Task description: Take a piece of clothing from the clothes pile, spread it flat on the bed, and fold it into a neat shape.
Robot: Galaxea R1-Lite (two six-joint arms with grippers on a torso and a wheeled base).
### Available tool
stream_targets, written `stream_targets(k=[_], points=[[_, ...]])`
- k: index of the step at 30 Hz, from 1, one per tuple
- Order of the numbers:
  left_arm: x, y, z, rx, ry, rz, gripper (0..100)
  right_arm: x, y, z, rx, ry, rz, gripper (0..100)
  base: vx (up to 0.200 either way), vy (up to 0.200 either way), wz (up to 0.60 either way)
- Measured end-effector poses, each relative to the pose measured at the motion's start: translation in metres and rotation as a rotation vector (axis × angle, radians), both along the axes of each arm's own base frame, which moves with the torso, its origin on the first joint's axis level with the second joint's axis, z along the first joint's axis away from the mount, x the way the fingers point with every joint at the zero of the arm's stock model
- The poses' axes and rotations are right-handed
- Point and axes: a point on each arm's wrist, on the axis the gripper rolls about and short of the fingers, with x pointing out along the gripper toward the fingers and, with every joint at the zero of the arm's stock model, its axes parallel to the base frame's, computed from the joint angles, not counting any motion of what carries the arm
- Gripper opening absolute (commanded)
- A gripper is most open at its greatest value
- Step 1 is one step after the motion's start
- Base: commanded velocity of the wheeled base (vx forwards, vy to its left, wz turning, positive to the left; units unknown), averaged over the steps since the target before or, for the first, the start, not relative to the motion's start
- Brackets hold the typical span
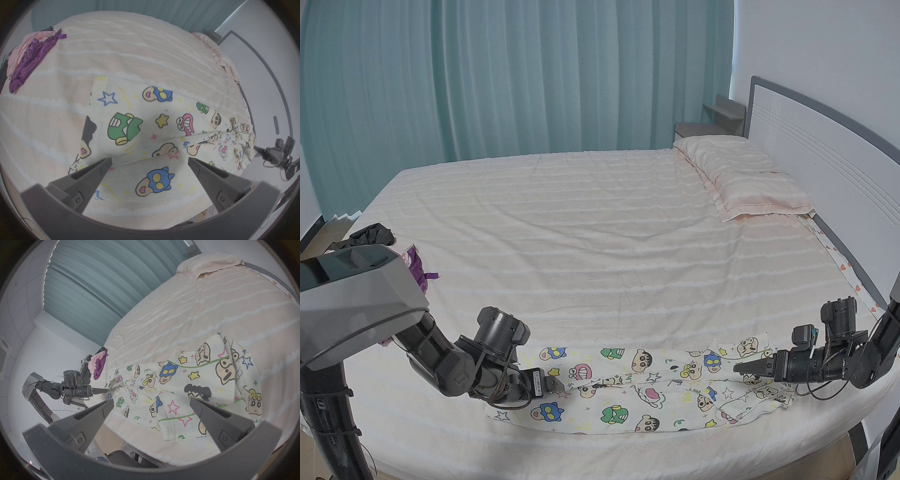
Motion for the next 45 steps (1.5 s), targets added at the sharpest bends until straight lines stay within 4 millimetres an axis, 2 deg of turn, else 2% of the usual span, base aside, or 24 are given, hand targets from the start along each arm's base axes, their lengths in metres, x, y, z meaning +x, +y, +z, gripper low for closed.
stream_targets(k=[7,11,15,27,42,43,45], points=[[0.013,0.034,0.028,-0.087,-0.065,0.084,100,0.0,0.0,0.0,0.0,0.002,0.001,100,0.0,0.0,0.0],[0.017,0.051,0.031,-0.111,-0.067,0.125,100,0.0,0.0,0.0,0.0,0.002,0.0,100,0.0,0.0,0.0],[0.02,0.059,0.023,-0.116,-0.044,0.145,100,0.0,0.0,-0.001,0.0,0.003,0.0,100,0.0,0.0,0.0],[0.024,0.057,-0.006,-0.123,0.007,0.166,100,0.001,0.0,0.0,0.0,0.0,0.0,100,0.0,0.0,0.0],[0.023,0.048,-0.016,-0.085,0.021,0.153,100,0.002,0.0,0.0,0.001,-0.002,-0.002,100,0.0,0.0,0.0],[0.023,0.047,-0.017,-0.083,0.021,0.152,0,0.002,0.0,0.0,0.001,-0.004,-0.002,100,0.0,0.0,0.0],[0.023,0.047,-0.017,-0.08,0.022,0.152,0,0.002,-0.001,0.0,0.002,-0.004,-0.003,100,0.0,0.0,0.0]])
